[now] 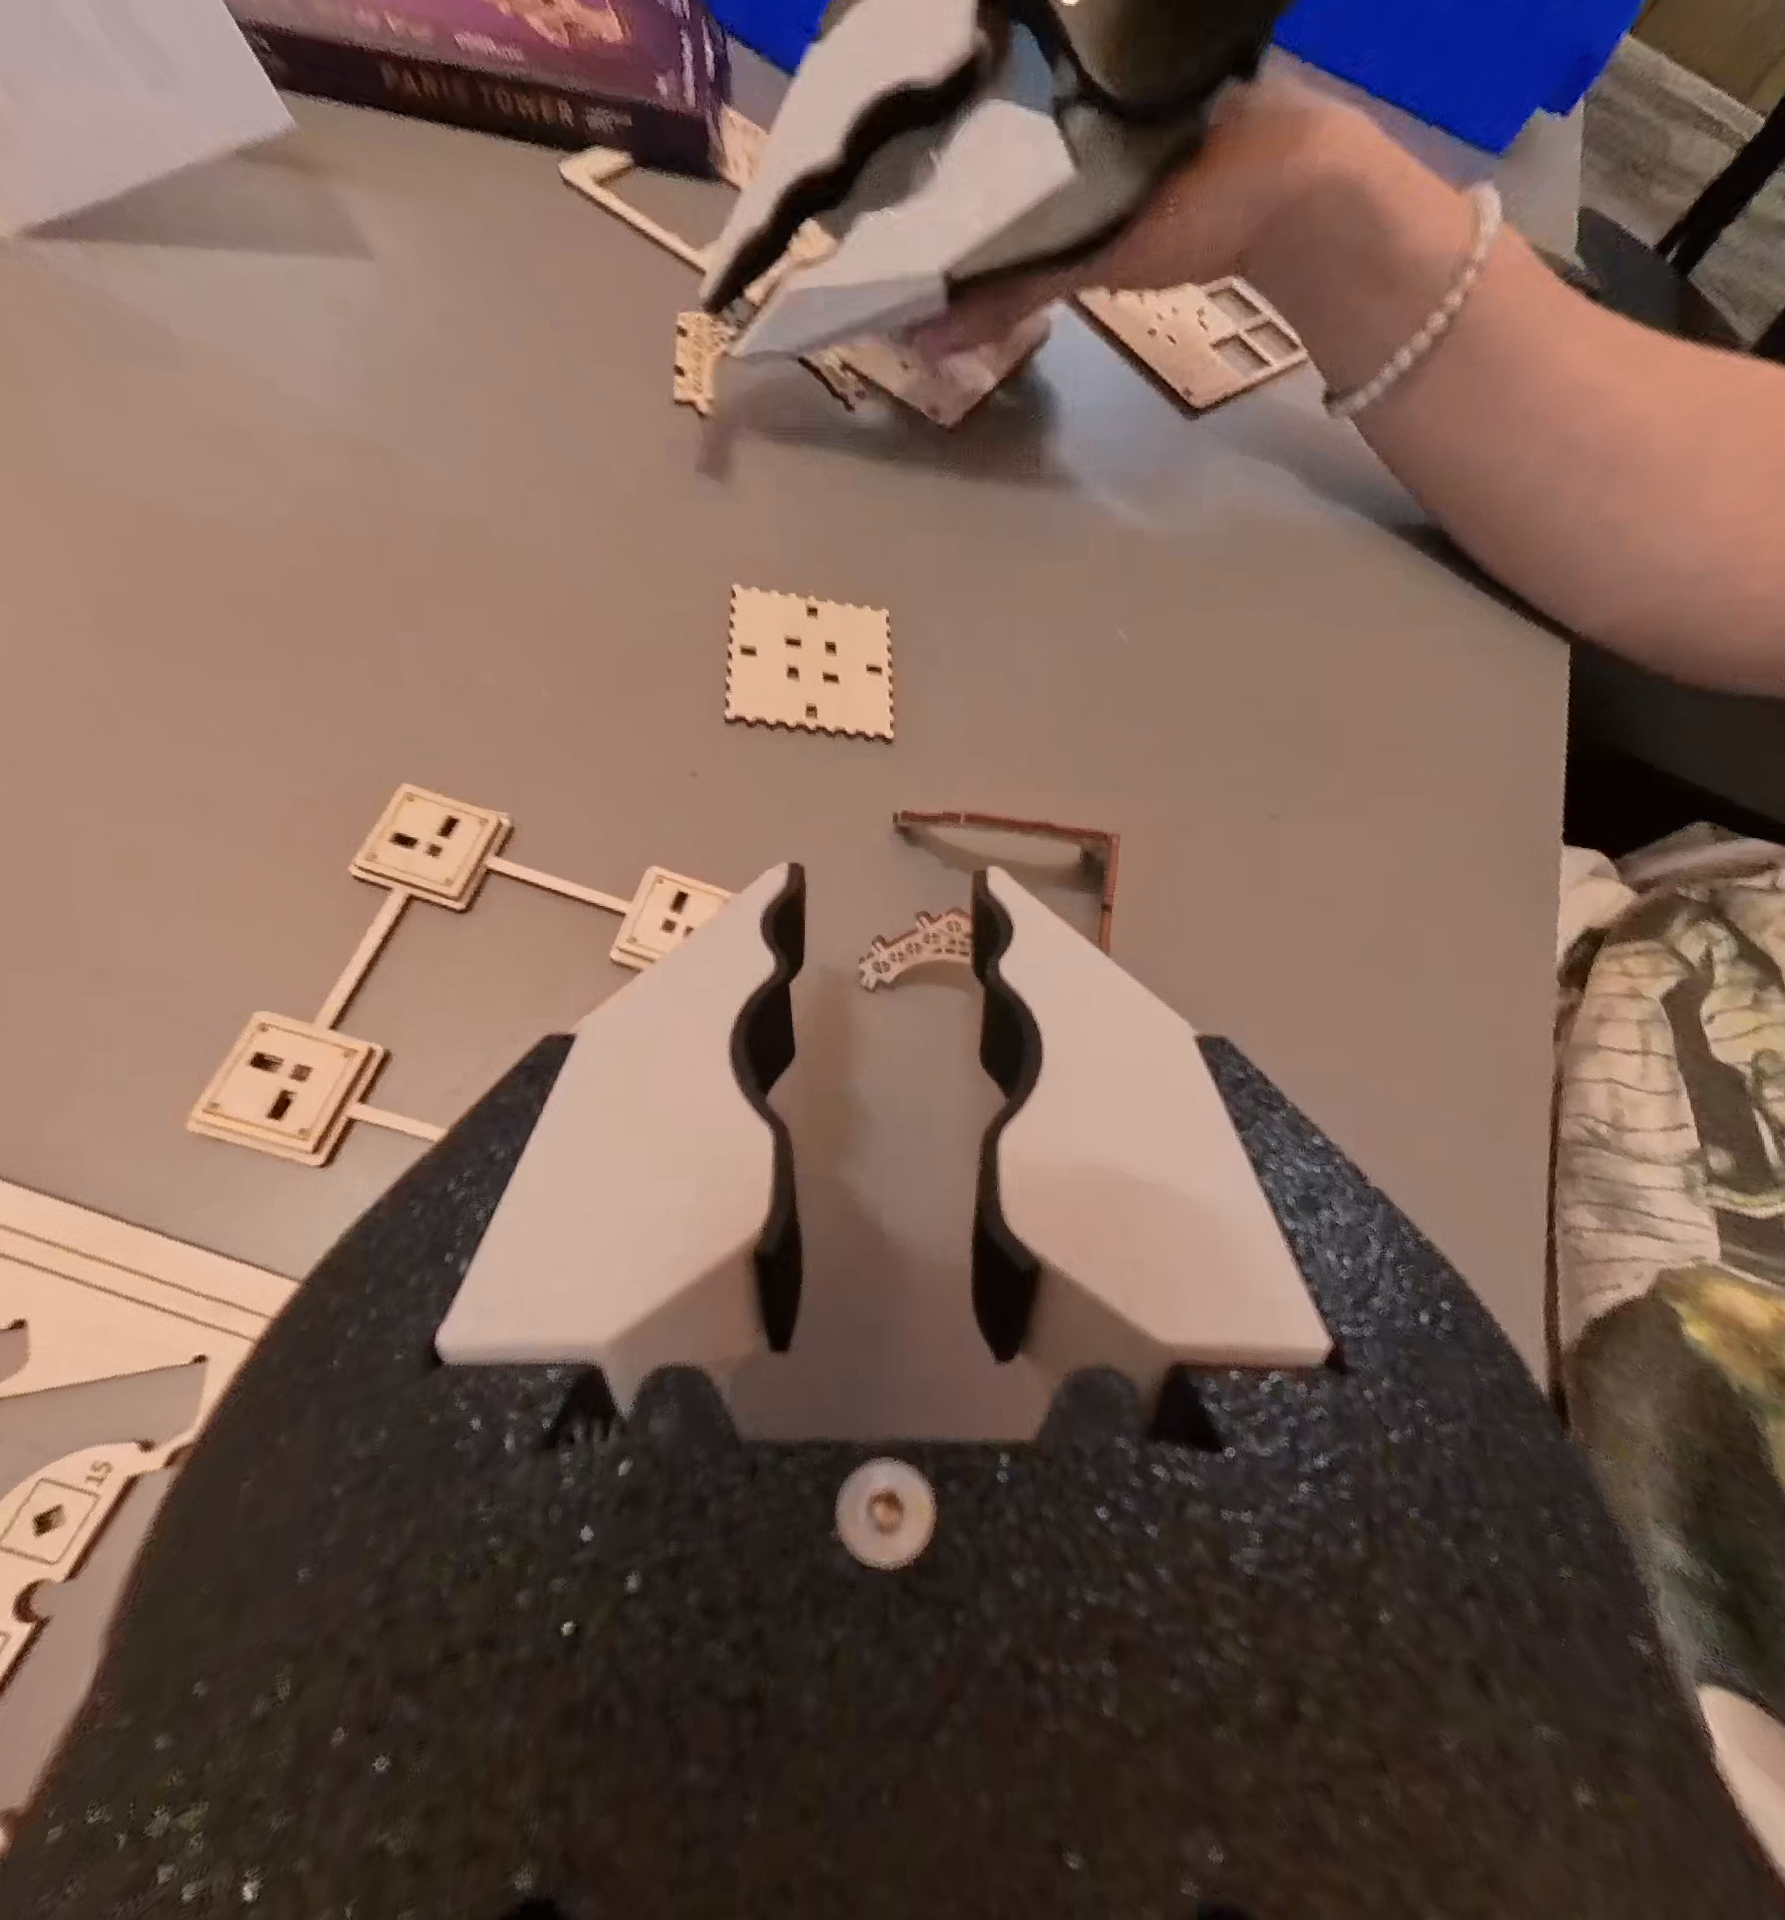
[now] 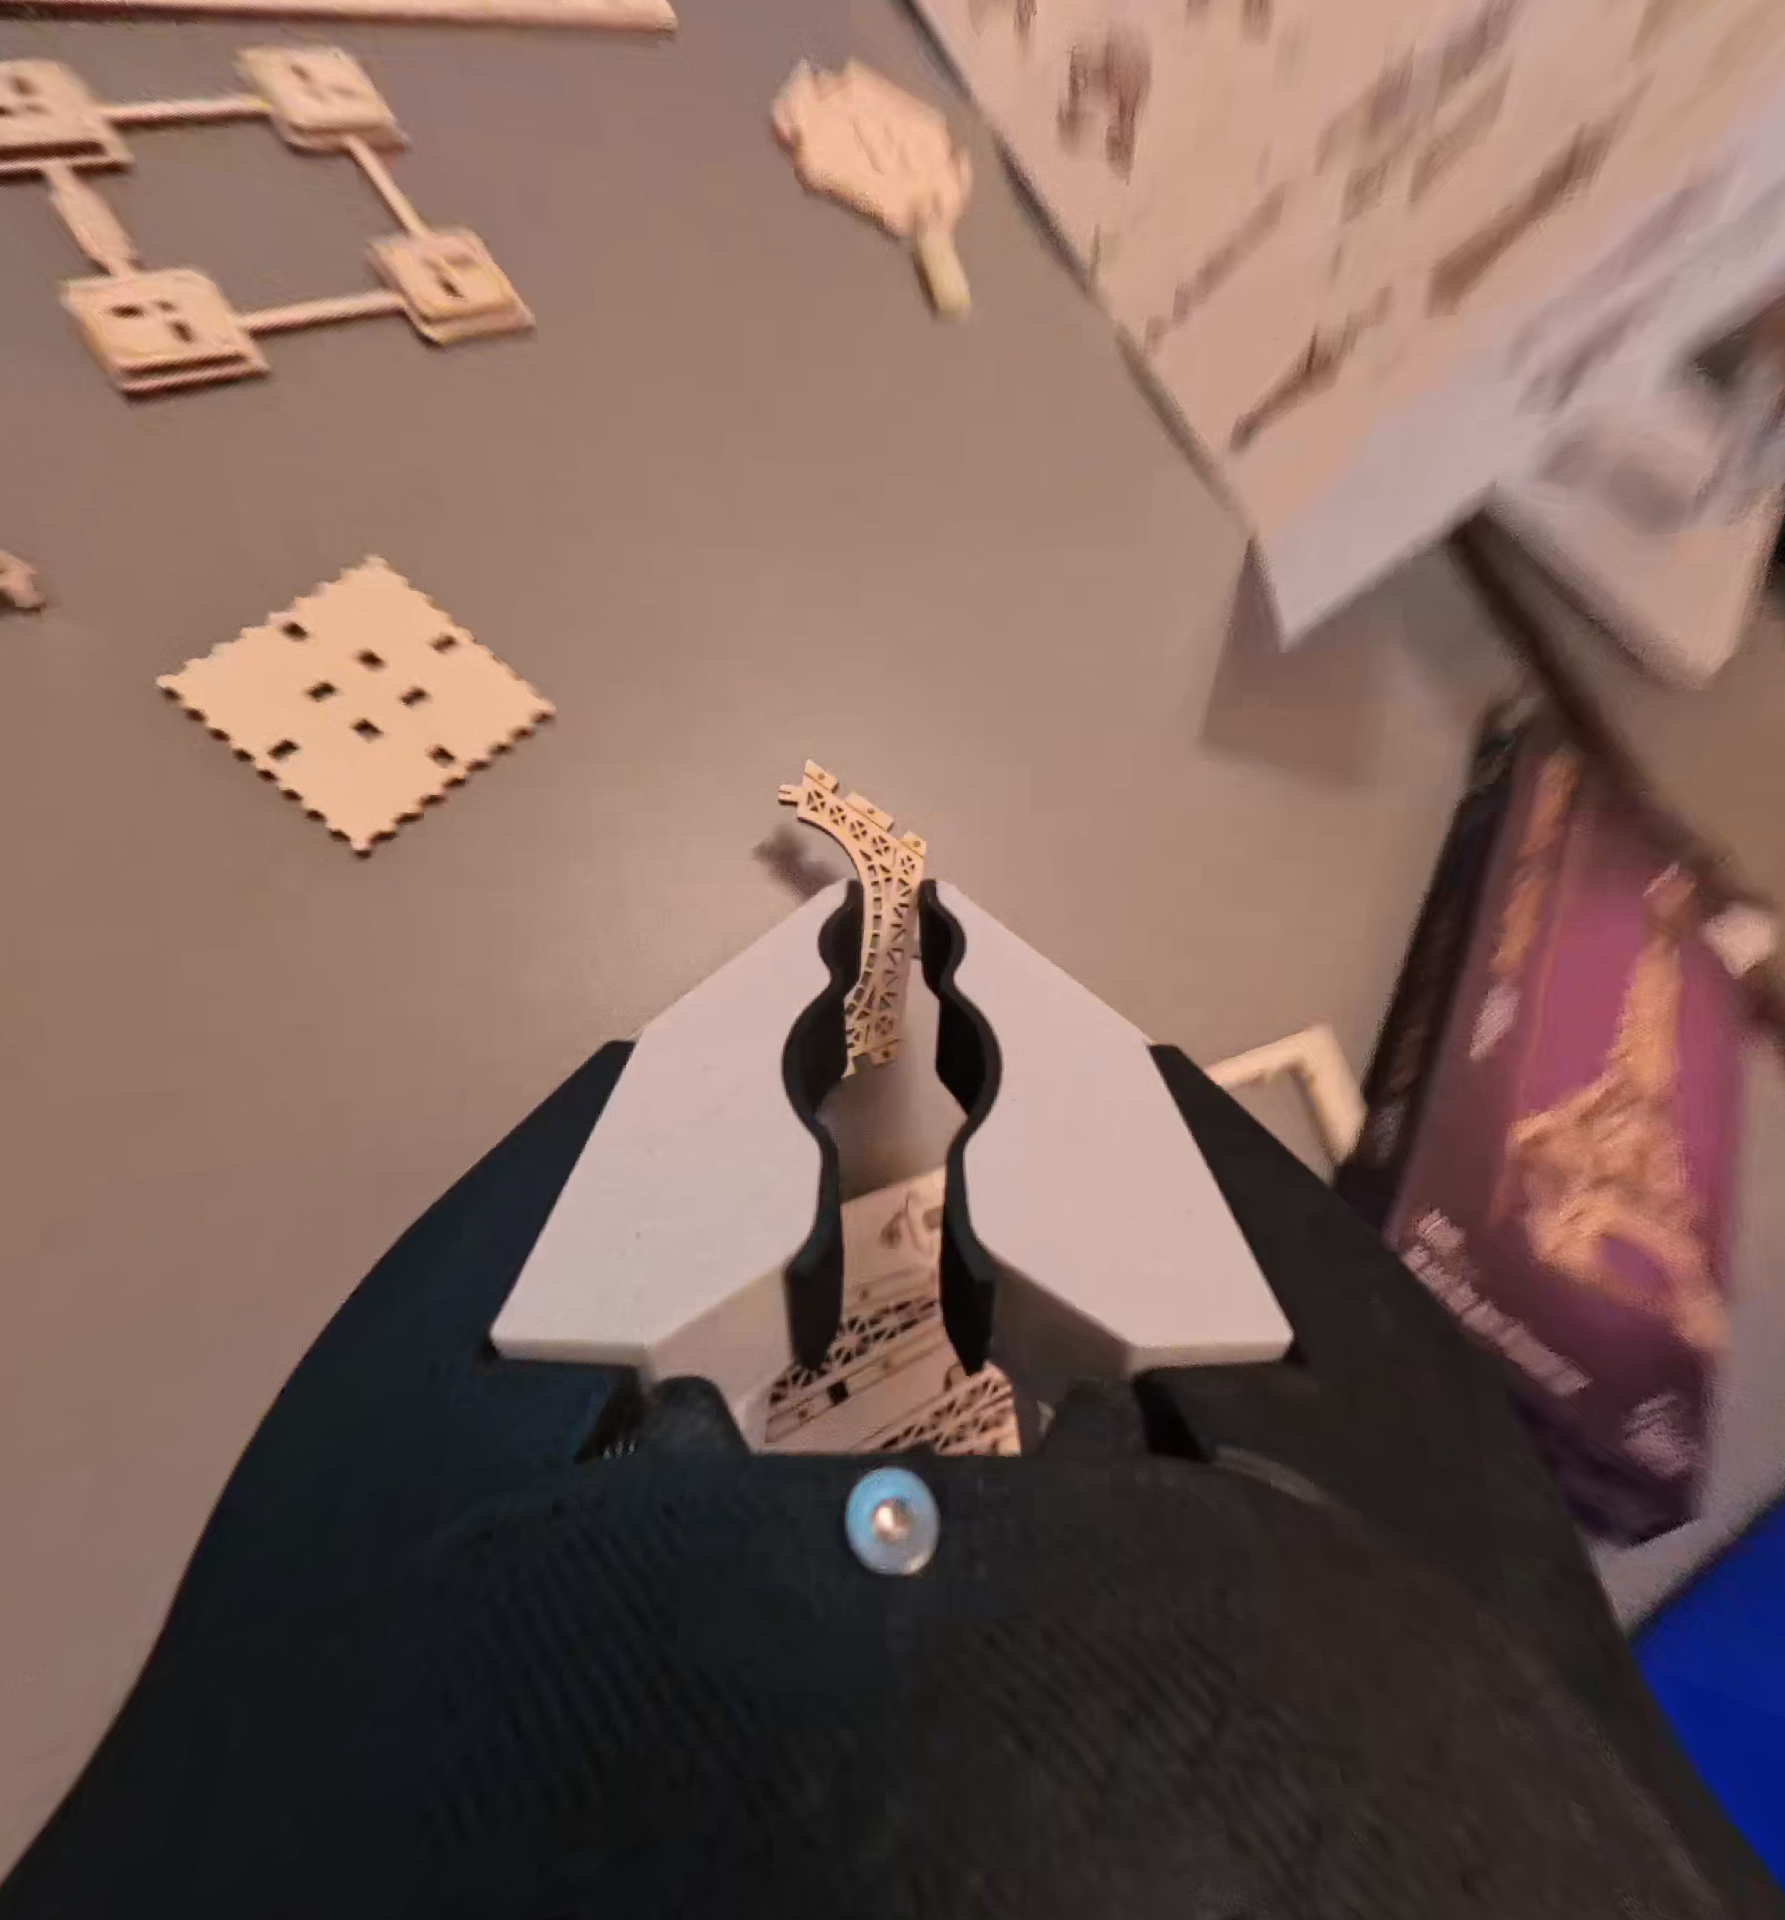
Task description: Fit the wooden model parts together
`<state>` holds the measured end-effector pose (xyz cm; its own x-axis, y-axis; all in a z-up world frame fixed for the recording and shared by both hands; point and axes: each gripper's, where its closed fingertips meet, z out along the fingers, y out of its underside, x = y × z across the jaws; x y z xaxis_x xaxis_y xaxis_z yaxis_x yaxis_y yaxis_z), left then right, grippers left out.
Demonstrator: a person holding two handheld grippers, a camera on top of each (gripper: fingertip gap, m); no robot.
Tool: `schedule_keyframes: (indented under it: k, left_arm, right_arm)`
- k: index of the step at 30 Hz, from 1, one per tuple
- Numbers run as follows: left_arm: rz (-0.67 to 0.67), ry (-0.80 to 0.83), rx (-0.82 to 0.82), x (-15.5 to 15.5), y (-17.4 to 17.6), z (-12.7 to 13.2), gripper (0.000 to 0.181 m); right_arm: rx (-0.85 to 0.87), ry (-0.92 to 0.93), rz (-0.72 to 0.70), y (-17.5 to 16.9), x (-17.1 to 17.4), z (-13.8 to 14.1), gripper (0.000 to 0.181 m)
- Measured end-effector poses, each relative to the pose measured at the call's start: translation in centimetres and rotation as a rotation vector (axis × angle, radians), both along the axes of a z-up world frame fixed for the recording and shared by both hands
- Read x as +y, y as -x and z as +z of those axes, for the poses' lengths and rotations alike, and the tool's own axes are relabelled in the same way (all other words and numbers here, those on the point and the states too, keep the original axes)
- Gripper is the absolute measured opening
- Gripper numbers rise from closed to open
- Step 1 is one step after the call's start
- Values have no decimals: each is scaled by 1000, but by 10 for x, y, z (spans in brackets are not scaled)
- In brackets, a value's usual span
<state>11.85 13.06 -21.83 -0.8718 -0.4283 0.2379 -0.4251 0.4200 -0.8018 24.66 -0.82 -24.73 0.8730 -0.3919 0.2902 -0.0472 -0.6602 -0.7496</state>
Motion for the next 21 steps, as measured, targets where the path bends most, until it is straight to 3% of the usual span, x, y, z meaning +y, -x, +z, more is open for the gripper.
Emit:
schedule_keyframes:
  k: [1,3,6,9,14,17,20,21]
  left_arm:
    - [16,14,-18,-1,-3,4,29]
    - [53,54,-64,-4,-11,16,29]
    - [123,113,-129,-5,-26,39,33]
    - [118,131,-158,-10,-29,58,34]
    - [60,16,-177,-13,-24,58,28]
    - [-11,-61,-237,-13,-15,52,0]
    - [-30,-170,-496,-9,-16,53,0]
    - [-27,-190,-647,-9,-16,60,0]
  right_arm:
    - [-117,-2,61,6,8,13,9]
    - [-399,-25,108,14,26,51,9]
    - [-722,21,206,42,58,86,8]
    - [-903,139,299,67,89,89,8]
    - [-1056,156,418,101,127,93,8]
    - [-1166,185,401,108,133,102,8]
    - [-1185,161,421,112,133,99,7]
    - [-1171,118,422,115,132,101,20]
